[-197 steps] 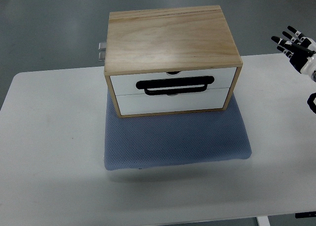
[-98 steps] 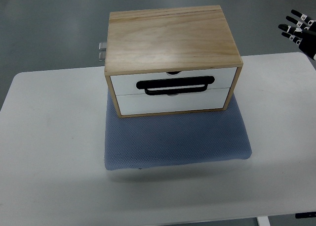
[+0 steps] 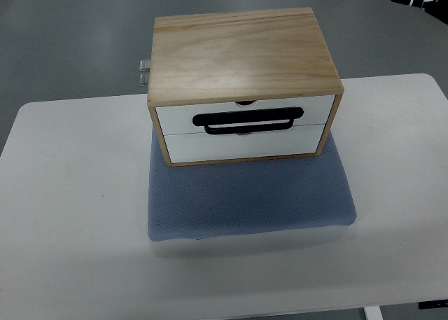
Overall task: Open wood drawer with right hand
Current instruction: 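Swing the right hand over the cabinet toward the upper drawer front, then lower the right hand and hook its fingers on the upper drawer's black handle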
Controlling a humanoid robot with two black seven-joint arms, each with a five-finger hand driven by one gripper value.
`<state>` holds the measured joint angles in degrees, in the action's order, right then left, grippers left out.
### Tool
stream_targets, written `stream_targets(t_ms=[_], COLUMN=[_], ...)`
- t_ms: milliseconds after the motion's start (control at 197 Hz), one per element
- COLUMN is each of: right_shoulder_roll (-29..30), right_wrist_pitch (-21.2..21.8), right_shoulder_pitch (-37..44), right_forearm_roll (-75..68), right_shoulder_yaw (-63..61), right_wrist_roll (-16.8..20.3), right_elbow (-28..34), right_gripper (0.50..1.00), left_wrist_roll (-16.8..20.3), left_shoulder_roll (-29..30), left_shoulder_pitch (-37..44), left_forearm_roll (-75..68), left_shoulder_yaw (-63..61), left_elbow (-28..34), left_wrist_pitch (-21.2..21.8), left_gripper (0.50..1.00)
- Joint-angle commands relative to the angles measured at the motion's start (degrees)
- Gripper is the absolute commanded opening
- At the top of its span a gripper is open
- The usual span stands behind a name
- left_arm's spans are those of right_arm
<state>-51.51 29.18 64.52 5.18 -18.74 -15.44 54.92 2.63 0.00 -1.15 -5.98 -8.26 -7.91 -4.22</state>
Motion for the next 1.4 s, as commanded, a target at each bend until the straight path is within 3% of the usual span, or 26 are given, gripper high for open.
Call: stream_targets(t_ms=[0, 127, 376, 706, 1026, 1397], right_shoulder_roll=[-0.9, -1.4, -0.8, 2.1, 9.1, 17.3], right_wrist_pitch=[3.0, 5.8, 5.8, 5.8, 5.8, 4.1], right_shoulder_pitch=[4.7, 12.9, 28.6, 42.9, 51.1, 51.3], right_forearm_roll=[0.0, 0.0, -0.1, 0.0, 0.1, 0.1], right_shoulder_yaw=[4.3, 12.5, 28.7, 42.1, 52.7, 53.9], right_wrist_roll=[-0.7, -2.1, -4.2, -4.1, -4.1, -3.5], right_elbow=[1.7, 4.9, 10.8, 22.4, 26.8, 29.1], right_gripper=[0.952, 0.952, 0.952, 0.952, 0.952, 0.952], left_wrist_roll=[0.0, 0.0, 0.0, 0.0, 0.0, -0.1], left_shoulder_roll=[0.0, 0.0, 0.0, 0.0, 0.0, 0.0], left_shoulder_pitch=[0.0, 0.0, 0.0, 0.0, 0.0, 0.0], left_forearm_roll=[0.0, 0.0, 0.0, 0.0, 0.0, 0.0], left_shoulder_yaw=[0.0, 0.0, 0.0, 0.0, 0.0, 0.0], left_elbow=[0.0, 0.0, 0.0, 0.0, 0.0, 0.0], left_wrist_pitch=[0.0, 0.0, 0.0, 0.0, 0.0, 0.0], left_gripper=[1.000, 1.000, 1.000, 1.000, 1.000, 1.000])
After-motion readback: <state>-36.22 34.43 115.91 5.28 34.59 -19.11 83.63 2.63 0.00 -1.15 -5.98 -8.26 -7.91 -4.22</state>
